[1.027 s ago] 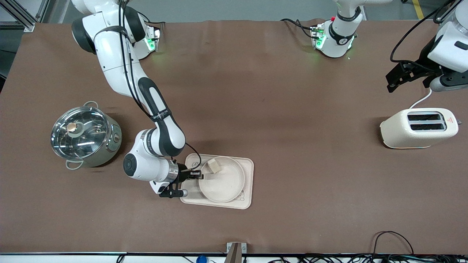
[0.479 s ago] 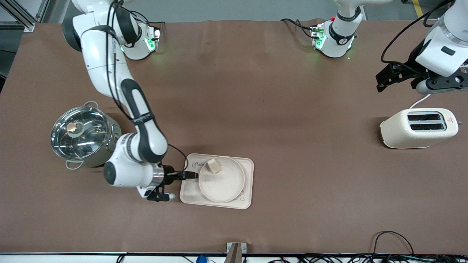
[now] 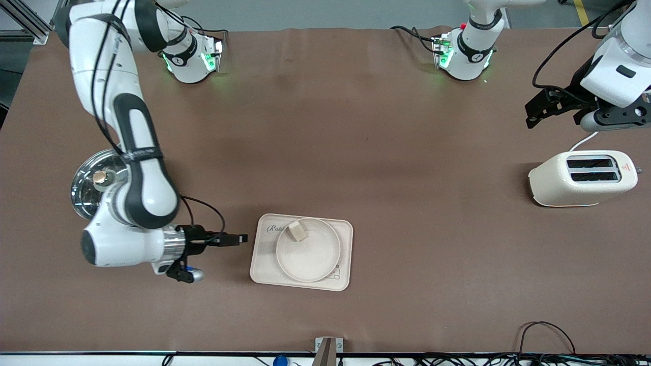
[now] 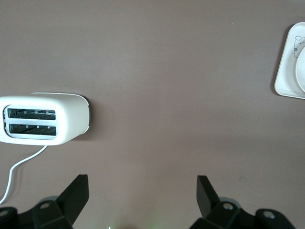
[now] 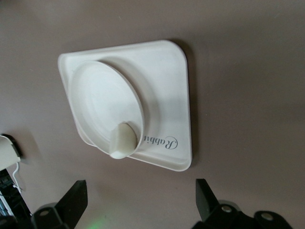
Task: Place bun in plate and plate on tray
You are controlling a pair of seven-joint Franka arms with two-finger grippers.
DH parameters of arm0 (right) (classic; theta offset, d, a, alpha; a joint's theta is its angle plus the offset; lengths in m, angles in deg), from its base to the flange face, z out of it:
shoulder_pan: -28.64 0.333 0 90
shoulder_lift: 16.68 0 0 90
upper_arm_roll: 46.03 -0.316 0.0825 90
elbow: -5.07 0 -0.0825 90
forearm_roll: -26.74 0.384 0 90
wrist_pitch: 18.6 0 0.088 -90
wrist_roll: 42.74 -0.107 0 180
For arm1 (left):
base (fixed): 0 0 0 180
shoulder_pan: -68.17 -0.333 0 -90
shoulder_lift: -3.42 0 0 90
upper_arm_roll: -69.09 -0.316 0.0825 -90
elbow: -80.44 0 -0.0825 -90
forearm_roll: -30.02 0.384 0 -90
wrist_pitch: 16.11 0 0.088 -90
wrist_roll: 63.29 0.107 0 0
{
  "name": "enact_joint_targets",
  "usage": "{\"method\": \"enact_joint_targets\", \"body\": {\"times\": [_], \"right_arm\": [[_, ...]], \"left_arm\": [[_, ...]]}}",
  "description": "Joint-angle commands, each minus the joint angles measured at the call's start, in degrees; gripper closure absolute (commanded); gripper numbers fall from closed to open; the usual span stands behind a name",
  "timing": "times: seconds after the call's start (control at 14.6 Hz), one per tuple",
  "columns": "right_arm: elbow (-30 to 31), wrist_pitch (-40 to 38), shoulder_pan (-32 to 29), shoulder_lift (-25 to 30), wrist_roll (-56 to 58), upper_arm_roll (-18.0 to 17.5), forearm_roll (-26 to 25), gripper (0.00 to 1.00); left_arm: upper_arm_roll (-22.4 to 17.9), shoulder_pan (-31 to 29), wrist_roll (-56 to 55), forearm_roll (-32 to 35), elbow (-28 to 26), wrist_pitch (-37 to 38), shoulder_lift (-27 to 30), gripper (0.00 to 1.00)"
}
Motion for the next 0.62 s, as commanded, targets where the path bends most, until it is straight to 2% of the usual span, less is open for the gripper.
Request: {"method": "enact_joint_targets", "body": {"times": [0.0,0.21,0.41,0.55], "right_arm": [[4.6,-3.2,-0.4,11.4,-1.8,2.3,-6.8,0.0],[5.5,-9.5,-1.1,22.4,-1.3,2.5,-22.3,0.0],[7.6,-9.8,-1.2,30.4,0.4,2.4,-31.0,0.0],[9.0,-10.6,-2.1,33.5,0.9,2.3,-33.1,0.0]], "left_arm": [[-0.1,-0.5,1.2,-1.1,-0.7,-0.4,0.8,0.0],[0.0,-0.4,1.1,-1.2,-0.6,-0.6,0.8,0.0],[-0.1,-0.5,1.1,-1.2,-0.6,-0.9,0.8,0.0],[0.0,-0.9,1.1,-1.2,-0.6,-0.9,0.8,0.0]]}}
